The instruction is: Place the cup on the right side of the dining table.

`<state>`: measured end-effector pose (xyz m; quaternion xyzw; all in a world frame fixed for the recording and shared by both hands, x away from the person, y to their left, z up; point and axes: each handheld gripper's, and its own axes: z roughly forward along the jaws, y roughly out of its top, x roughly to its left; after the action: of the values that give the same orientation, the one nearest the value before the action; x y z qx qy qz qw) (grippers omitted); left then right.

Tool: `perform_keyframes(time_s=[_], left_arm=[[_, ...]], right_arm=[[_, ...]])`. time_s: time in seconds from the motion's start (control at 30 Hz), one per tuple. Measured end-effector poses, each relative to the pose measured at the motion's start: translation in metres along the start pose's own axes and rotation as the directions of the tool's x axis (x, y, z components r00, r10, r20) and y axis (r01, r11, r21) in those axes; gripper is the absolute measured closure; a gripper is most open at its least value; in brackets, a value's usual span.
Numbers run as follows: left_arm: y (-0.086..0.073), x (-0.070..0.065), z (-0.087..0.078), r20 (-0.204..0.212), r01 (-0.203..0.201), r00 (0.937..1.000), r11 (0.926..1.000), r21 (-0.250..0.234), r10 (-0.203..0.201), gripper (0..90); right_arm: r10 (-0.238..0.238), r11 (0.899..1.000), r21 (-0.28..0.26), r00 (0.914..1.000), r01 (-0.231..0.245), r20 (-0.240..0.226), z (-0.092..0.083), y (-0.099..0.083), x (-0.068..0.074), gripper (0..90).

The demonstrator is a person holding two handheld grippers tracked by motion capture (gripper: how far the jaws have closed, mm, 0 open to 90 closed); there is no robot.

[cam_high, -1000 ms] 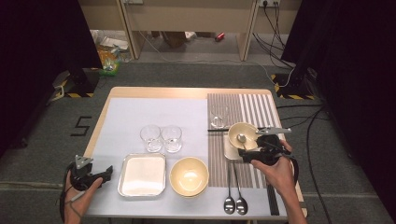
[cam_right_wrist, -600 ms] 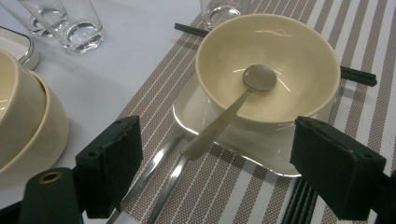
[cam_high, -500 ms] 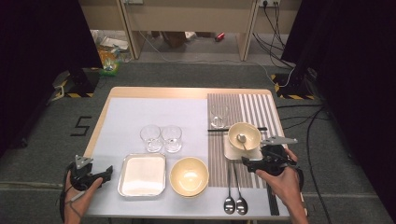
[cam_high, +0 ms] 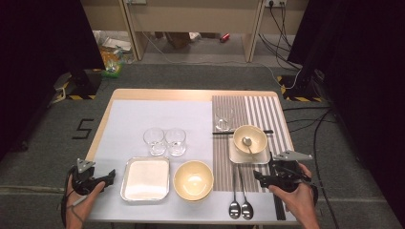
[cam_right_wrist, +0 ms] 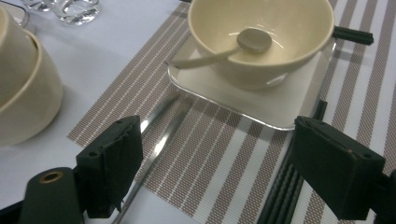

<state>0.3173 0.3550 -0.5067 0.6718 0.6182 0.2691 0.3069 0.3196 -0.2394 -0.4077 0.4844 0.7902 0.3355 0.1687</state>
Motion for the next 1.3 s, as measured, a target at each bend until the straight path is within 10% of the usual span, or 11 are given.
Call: perform_keyframes(time_s=[1.3], left_arm=[[0.000,0.000,0.000,0.001,0.003,1.0000,1.0000,-0.001,-0.003,12.3]], right_arm=[[0.032,0.998,0.044,0.9966,-0.036,0.075,0.021,-0.058,-0.026,19.1]])
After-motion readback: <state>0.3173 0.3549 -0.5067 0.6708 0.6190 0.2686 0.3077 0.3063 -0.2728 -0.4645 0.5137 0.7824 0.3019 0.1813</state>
